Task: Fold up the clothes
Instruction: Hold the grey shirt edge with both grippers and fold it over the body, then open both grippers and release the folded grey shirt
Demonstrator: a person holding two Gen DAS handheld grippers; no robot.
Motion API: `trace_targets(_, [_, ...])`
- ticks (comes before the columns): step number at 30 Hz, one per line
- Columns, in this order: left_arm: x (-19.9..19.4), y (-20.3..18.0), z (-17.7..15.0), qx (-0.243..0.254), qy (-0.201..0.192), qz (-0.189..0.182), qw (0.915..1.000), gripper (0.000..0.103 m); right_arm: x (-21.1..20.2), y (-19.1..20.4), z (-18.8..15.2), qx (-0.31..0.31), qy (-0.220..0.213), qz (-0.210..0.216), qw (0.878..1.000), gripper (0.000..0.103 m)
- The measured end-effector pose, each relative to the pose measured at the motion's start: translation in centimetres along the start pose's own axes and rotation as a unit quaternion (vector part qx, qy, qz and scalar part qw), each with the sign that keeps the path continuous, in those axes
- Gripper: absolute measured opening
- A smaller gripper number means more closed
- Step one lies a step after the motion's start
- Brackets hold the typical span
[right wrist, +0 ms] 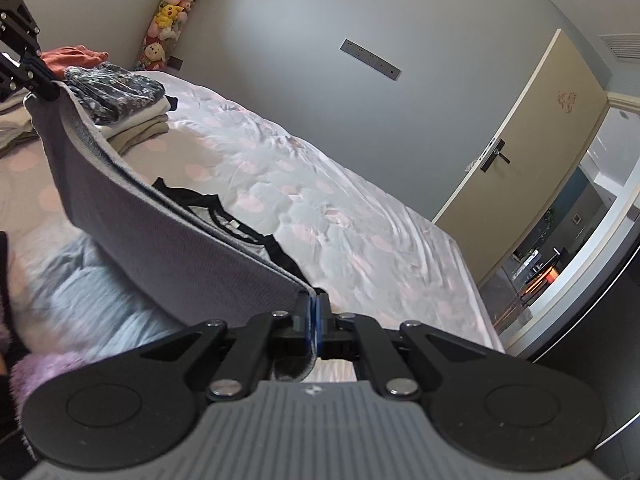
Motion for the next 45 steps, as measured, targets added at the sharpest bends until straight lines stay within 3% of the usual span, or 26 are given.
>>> trace_targets(10, [11.7, 2.4, 1.6, -0.002, 0.040, -0.013, 0.9991, 0.003, 12.4, -3.0, 4.0, -0.028, 0.020, 0.001, 0.999, 0.003])
trace_targets(16, [20.4, 3.0, 1.9, -0.005, 0.072, -0.038, 0.9967, 0.003, 22.4, -3.8, 5.2, -0.028, 0.046, 0.017, 0.998, 0.003])
trace_targets(22, [29.8, 2.5, 1.2, -0.010, 0.110, -0.074, 0.9911, 0.003, 33.0, -3.0, 4.5, -0.018, 0.084, 0.037, 0.996, 0.003])
trace_targets(27, [35.4, 1.9, -0.4, -0.035, 0.135, -0.108, 0.9843, 0.003, 39.6, -2.6, 2.4, 0.000, 0.112, 0.055, 0.992, 0.003])
trace_targets(34, [39.1, 1.4, -2.6, -0.067, 0.145, -0.126, 0.9791, 0.010, 43.7, -2.5, 0.1, 0.041, 0.123, 0.074, 0.989, 0.004])
trace_targets(36, [39.3, 1.9, -2.8, -0.079, 0.141, -0.124, 0.9789, 0.020, 44.0, -2.8, -0.1, 0.051, 0.120, 0.075, 0.989, 0.005])
trace_targets(40, [39.7, 3.3, -2.9, -0.113, 0.146, -0.123, 0.9750, 0.030, 44.1, -4.3, -0.1, 0.087, 0.116, 0.068, 0.987, 0.019])
trace_targets(45, [40.4, 6.5, -2.8, -0.202, 0.159, -0.081, 0.9631, 0.033, 43.8, -7.7, -0.4, 0.181, 0.123, 0.037, 0.975, 0.019])
Point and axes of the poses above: each gripper's, at about its wrist camera, not at the fingertips, and x roughly the way its jaws point, y to its left, z to its top, the point moved 5 cm from there along x, roughly the way its jaws point, and after that the axes turned 8 degrees about z, right-handed, at the moved point
